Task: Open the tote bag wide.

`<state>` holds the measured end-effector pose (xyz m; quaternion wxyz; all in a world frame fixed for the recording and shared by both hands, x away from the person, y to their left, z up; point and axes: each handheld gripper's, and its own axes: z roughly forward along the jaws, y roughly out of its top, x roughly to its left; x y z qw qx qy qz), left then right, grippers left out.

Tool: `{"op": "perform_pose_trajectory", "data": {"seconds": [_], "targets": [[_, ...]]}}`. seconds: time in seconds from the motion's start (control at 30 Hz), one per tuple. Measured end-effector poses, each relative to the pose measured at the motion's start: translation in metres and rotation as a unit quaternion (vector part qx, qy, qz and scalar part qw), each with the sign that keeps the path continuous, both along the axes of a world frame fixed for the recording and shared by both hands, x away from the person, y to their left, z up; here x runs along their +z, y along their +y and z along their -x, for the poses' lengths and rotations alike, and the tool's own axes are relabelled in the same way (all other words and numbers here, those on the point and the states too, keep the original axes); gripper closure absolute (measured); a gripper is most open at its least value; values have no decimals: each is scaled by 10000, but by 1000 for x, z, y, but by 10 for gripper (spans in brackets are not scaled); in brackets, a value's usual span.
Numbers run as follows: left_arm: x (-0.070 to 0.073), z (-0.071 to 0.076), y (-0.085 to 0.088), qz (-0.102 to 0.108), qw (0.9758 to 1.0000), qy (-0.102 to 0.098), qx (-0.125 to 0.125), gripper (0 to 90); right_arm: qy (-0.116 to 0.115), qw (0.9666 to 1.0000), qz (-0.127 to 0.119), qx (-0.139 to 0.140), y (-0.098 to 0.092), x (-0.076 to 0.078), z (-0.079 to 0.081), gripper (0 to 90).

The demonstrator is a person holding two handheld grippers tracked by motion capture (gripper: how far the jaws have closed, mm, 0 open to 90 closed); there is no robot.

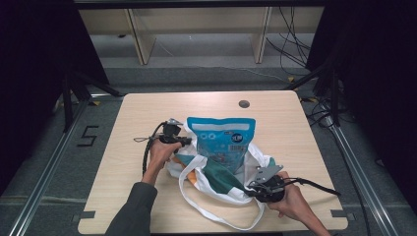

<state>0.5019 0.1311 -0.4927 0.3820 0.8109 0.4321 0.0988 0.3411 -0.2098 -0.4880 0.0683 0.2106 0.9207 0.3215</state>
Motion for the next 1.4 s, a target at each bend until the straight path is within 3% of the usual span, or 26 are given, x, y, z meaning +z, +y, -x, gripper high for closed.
{"op": "perform_pose_trajectory", "data": {"seconds": [0.03, 0.1, 0.2, 0.3, 0.33, 0.37, 0.4, 0.43, 0.47, 0.5, 0.53, 0.57, 0.63, 0.73, 0.77, 0.8, 0.9, 0.93, 1.07, 1.13, 1.17, 1.23, 1.27, 1.33, 1.4], "targets": [[-1, -1, 2, -253, 9995, 46, -189, 864, 0, 10000, 0, 0, 0, 0, 0, 836], [-3, 1, -2, -544, 9983, 23, -210, 863, 59, 10000, -63, -4, 0, -1, -1, 836], [1, 4, -3, -662, 9976, 24, -222, 853, 112, 9999, -67, -34, -2, -1, -1, 833], [10, 13, -2, -686, 9972, -151, -267, 765, 54, 9999, -129, -71, -4, 6, -1, 787], [14, 19, -1, -642, 9976, -177, -209, 721, -30, 9996, -252, -123, -7, 13, -2, 738], [18, 24, 0, -560, 9980, -268, -101, 607, -108, 9984, -493, -262, -17, 31, -3, 592], [30, 35, 8, -447, 9983, -296, -223, 548, -160, 9966, -715, -369, -22, 40, -4, 572], [30, 35, 8, -447, 9983, -296, -223, 520, -160, 9966, -715, -369, -22, 40, -4, 572], [36, 41, 12, -352, 9986, -350, -196, 520, -257, 9946, -898, -445, -28, 50, -4, 561], [41, 46, 15, -193, 9989, -407, -126, 498, -324, 9926, -1067, -473, -34, 59, -4, 550], [51, 58, 20, 231, 9985, -431, -233, 491, -484, 9880, -1331, -620, -43, 75, -7, 536], [51, 58, 20, 231, 9985, -431, -233, 488, -484, 9880, -1331, -620, -43, 75, -7, 536], [60, 70, 22, 351, 9975, -526, -326, 485, -655, 9844, -1409, -822, -49, 87, -8, 536], [68, 85, 21, 430, 9961, -582, -510, 480, -818, 9810, -1469, -969, -53, 99, -20, 517], [69, 89, 19, 544, 9953, -593, -548, 480, -818, 9810, -1469, -969, -53, 99, -20, 517], [71, 95, 19, 719, 9932, -632, -668, 478, -870, 9818, -1320, -1050, -53, 99, -28, 508], [74, 100, 16, 818, 9919, -552, -804, 478, -891, 9824, -1190, -1134, -55, 97, -38, 508], [75, 104, 12, 873, 9899, -625, -920, 473, -795, 9817, -1150, -1291, -54, 93, -46, 502], [74, 107, 4, 887, 9884, -618, -1069, 458, -737, 9842, -1032, -1234, -53, 85, -61, 502], [71, 106, -3, 893, 9861, -606, -1262, 452, -736, 9841, -1023, -1248, -53, 84, -64, 502], [70, 106, -6, 859, 9843, -602, -1421, 453, -636, 9838, -1051, -1304, -50, 83, -64, 502], [66, 106, -13, 692, 9844, -689, -1463, 450, -665, 9849, -1006, -1241, -49, 82, -69, 502], [63, 106, -17, 471, 9848, -758, -1487, 480, -575, 9859, -977, -1229, -45, 82, -73, 502], [63, 108, -18, 386, 9854, -773, -1464, 507, -652, 9857, -986, -1198, -43, 81, -75, 504], [63, 111, -17, 228, 9851, -842, -1485, 627, -570, 9882, -892, -1105, -37, 79, -82, 543]]}}
